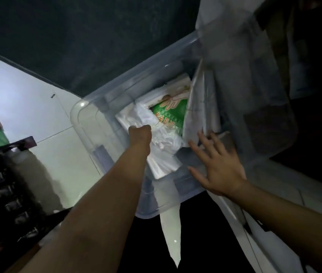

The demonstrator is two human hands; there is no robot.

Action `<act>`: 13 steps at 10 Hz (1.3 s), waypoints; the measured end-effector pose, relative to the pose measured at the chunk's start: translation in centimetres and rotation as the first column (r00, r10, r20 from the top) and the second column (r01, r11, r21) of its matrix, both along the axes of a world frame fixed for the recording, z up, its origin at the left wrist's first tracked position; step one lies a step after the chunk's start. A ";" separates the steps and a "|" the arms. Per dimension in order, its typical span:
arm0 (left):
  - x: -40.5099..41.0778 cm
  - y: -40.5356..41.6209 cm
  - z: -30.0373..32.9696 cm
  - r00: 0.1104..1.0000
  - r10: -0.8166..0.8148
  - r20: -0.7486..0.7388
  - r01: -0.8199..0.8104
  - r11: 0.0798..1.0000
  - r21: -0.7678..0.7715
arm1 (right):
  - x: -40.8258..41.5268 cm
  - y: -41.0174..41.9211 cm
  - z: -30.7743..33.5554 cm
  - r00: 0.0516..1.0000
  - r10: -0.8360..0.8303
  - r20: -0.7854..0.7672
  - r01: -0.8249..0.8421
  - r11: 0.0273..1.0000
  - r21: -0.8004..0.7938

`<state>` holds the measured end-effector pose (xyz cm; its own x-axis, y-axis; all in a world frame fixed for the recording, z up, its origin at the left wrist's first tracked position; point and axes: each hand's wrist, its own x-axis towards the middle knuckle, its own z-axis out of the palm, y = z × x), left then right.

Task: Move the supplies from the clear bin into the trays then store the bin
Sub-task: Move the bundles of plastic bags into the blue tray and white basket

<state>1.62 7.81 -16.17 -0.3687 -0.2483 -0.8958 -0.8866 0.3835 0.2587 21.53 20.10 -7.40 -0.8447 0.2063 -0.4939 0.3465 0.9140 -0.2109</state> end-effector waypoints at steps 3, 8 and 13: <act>-0.1 0.7 0.3 0.977 -0.179 -0.113 0.180 0.984 -0.001 | 0.2 -0.1 -0.1 0.998 -0.047 -0.036 0.045 0.998 -0.042; -0.6 -1.5 17.5 0.943 -0.274 -0.188 0.332 0.762 0.556 | -7.6 1.4 8.2 0.579 -0.761 0.292 0.637 0.198 -0.745; -1.5 -0.3 31.1 0.959 -0.207 -0.194 0.284 0.682 0.674 | -4.0 1.8 20.9 0.761 -0.611 0.221 0.507 0.346 -0.790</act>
